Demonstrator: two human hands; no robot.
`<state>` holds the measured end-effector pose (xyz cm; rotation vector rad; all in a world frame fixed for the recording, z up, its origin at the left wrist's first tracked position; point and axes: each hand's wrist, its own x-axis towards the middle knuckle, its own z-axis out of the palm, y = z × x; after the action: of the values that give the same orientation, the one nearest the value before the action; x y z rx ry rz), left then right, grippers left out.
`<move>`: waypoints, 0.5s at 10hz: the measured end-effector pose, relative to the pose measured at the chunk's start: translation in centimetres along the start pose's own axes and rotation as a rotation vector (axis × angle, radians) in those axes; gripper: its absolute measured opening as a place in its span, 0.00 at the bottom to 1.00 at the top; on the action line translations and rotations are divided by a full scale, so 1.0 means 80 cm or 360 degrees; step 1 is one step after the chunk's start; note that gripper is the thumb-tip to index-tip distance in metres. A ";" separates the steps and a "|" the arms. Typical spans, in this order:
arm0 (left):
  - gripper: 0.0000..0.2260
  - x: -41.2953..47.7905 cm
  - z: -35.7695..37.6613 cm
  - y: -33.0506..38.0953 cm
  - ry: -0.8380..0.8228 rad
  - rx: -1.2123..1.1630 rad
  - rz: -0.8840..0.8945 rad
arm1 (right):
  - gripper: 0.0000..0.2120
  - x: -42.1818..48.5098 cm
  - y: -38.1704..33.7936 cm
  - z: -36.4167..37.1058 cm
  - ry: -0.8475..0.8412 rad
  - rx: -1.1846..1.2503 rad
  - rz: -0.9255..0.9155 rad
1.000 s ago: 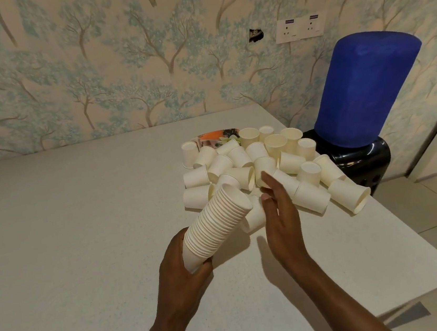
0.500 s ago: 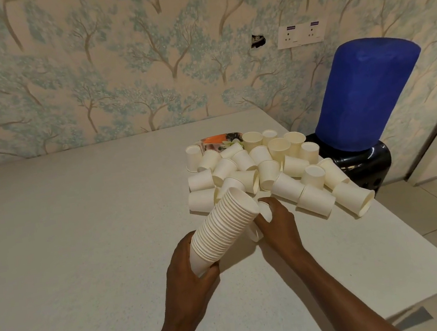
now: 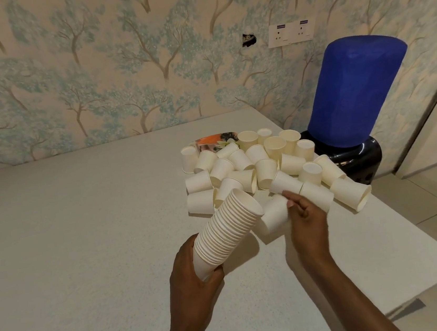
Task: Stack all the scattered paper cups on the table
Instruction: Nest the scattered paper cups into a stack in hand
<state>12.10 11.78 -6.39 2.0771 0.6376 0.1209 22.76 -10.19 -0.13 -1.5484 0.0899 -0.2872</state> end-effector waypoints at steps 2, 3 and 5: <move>0.31 -0.021 0.004 0.018 0.0137 -0.0189 0.0388 | 0.15 -0.003 -0.060 -0.008 0.0210 0.0056 -0.0623; 0.25 -0.008 0.014 0.012 0.0039 -0.0036 0.0014 | 0.15 -0.011 -0.068 -0.003 0.0088 0.0008 -0.0788; 0.26 0.042 0.023 0.026 0.0102 0.0089 -0.0862 | 0.16 -0.030 -0.045 -0.002 -0.0311 -0.0262 -0.1070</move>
<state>16.42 11.11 -6.29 1.8871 1.2282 -0.1427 19.95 -9.73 3.12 -1.7274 -0.5834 -0.6654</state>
